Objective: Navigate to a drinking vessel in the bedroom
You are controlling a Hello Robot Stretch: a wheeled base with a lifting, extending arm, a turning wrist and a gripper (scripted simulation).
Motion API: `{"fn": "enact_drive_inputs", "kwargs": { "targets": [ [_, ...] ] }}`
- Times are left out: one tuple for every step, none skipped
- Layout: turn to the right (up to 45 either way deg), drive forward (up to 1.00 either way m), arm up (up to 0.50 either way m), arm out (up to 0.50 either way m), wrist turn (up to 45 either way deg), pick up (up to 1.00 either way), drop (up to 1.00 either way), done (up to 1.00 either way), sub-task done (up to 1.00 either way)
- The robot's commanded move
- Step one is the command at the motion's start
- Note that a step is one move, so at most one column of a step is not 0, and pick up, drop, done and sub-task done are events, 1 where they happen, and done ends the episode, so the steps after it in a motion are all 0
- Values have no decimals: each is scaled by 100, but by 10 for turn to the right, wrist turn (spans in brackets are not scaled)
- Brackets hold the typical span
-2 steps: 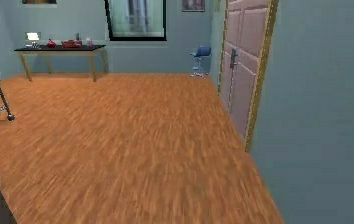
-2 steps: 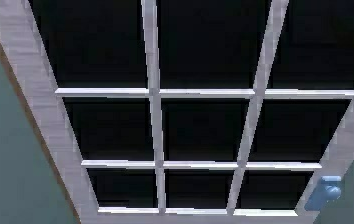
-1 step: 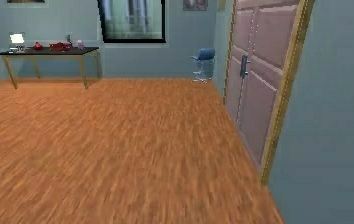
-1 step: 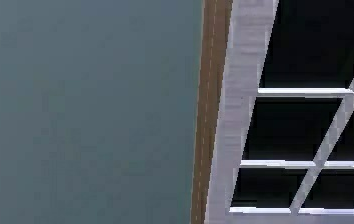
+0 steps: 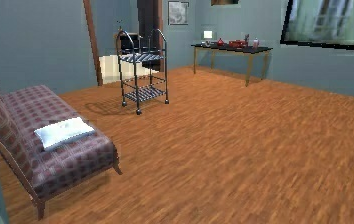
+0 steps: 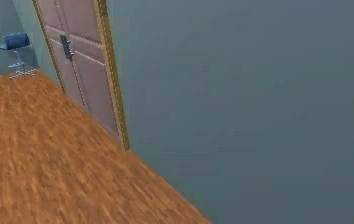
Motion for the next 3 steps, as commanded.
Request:
{"fn": "enact_drive_inputs", "kwargs": {
  "targets": [
    [-30, 0, 0, 0, 0, 0, 0, 0, 0],
    [0, 35, 0, 0, 0, 0, 0, 0, 0],
    [90, 0, 0, 0, 0, 0, 0, 0, 0]
  ]
}}
